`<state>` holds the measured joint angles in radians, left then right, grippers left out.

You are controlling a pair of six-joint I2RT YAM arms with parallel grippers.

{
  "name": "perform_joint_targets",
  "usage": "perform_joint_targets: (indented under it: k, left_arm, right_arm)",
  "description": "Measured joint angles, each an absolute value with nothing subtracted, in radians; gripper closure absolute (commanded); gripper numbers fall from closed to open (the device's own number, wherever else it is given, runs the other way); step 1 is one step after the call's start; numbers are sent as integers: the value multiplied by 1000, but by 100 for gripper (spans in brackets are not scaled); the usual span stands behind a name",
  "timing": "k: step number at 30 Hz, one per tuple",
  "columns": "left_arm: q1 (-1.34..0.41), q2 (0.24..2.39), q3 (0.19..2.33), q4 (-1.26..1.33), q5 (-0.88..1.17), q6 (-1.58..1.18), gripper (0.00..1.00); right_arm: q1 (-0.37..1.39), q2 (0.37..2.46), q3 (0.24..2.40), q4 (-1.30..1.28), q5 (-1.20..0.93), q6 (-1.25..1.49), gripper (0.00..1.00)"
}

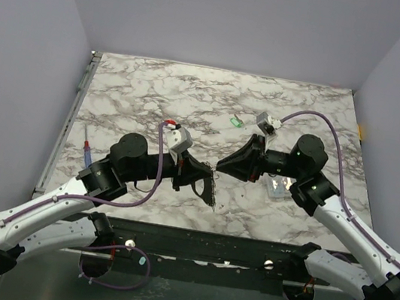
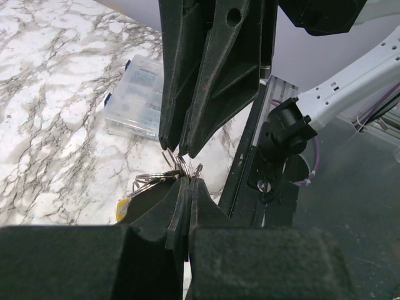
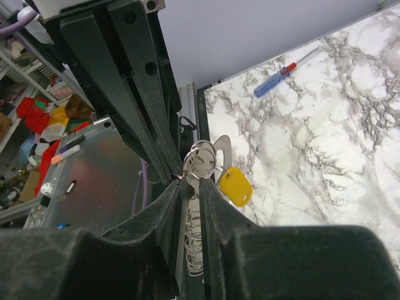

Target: Put the keys on the keyring

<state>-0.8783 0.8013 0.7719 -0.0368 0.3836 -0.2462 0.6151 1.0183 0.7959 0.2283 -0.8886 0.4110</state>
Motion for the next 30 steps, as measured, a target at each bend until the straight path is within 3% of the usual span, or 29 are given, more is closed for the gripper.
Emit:
perform_joint_targets:
  k: [4,10,16,30]
  left_arm:
    - [-878,802,771,-31,398,-246,100]
    - [-879,802,771,-33,421,-244,100]
    - [-879,797,772,-40,434,-226,100]
    - [-877,797,828,-71,471,-196,100]
  right_arm:
    - [614,1031,796,241,-931,418,62]
    - [613,1031,798,245,-1002,421,54]
    - [613,1023,817,236,-1050,419,35]
    - [606,990,864,180,-1072,395,33]
